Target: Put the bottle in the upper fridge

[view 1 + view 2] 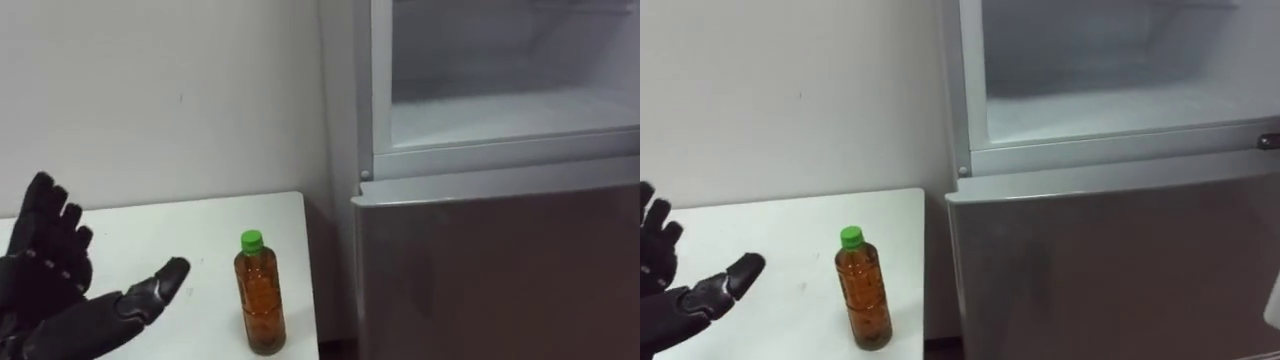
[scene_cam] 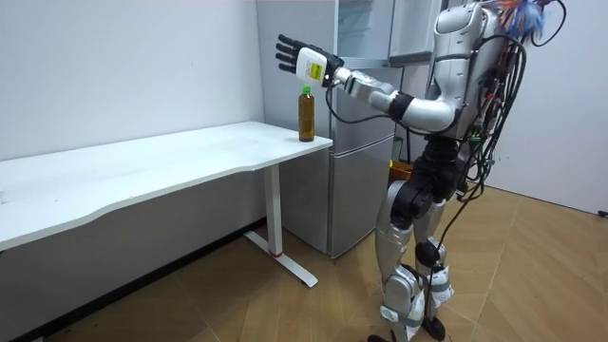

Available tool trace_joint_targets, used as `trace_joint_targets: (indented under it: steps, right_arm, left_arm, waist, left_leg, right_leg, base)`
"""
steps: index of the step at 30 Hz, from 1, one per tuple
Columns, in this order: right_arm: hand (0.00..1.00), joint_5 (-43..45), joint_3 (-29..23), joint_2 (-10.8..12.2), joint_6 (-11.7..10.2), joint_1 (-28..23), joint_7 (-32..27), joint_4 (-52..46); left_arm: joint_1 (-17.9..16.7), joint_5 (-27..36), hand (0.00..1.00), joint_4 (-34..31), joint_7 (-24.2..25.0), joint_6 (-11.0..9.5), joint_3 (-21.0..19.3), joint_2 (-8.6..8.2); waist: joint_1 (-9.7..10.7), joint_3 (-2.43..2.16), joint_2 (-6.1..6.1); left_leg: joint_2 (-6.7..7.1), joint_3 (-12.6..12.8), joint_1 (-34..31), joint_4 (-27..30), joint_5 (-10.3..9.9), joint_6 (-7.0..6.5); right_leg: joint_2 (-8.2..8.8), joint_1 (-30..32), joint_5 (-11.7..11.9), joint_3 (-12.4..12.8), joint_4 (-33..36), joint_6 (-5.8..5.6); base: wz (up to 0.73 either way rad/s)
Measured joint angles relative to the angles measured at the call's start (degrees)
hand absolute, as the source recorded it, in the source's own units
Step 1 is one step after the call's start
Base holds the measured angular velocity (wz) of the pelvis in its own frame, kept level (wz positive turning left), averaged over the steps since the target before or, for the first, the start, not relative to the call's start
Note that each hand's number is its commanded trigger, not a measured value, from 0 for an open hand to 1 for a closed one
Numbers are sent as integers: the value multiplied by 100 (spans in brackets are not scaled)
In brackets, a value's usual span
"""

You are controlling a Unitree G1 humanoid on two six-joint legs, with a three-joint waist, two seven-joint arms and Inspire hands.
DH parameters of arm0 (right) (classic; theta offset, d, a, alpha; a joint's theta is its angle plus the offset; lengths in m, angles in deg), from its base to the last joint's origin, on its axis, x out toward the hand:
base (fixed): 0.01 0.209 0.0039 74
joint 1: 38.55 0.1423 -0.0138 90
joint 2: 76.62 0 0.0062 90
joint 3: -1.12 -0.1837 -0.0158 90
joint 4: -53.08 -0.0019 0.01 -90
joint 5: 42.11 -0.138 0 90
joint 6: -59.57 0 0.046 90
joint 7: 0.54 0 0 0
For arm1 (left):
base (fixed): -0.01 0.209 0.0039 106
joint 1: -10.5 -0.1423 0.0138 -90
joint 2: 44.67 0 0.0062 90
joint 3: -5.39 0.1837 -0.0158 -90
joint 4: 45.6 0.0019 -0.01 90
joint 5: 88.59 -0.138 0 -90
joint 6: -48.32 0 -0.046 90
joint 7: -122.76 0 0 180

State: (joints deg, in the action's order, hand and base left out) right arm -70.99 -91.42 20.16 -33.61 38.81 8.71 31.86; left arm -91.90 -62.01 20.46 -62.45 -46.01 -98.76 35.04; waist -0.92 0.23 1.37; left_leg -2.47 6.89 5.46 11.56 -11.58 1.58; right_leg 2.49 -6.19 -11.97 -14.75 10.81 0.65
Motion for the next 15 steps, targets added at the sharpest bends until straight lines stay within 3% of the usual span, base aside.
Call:
trace_joint_targets:
  steps: [2, 10, 13, 15]
  right_arm:
    - [0, 47, -84, 29, -1, -21, -38, -7]
    - [0, 97, -223, 53, 29, -144, -24, -133]
    - [0, 246, -396, 67, 28, -171, 23, -156]
    - [0, 224, -500, 64, 34, -222, 94, -163]
  left_arm:
    - [-200, 14, 0, 158, -115, -66, -118, -1]
    - [-467, 226, 0, 863, -943, -117, -544, -9]
    - [-545, 327, 0, 1506, -1137, -206, -700, -22]
    - [-606, 328, 0, 2204, -1169, -247, -708, -24]
  waist:
    - [-71, -7, -14]
    - [-248, -34, 4]
    - [-251, -16, 36]
    - [-267, -28, 55]
  left_leg:
    - [5, -5, -8, 7, 0, 0]
    - [38, -109, -78, 14, -1, 0]
    - [51, -120, -24, 15, -1, 0]
    - [72, -176, 1, 15, -1, -1]
  right_leg:
    - [-3, 0, -7, 4, -4, -3]
    - [3, -12, -21, -111, -23, -18]
    - [3, -70, -41, -123, -33, -30]
    - [37, -111, -69, -152, -19, -40]
  base:
    - [5]
    - [7]
    - [3]
    - [10]
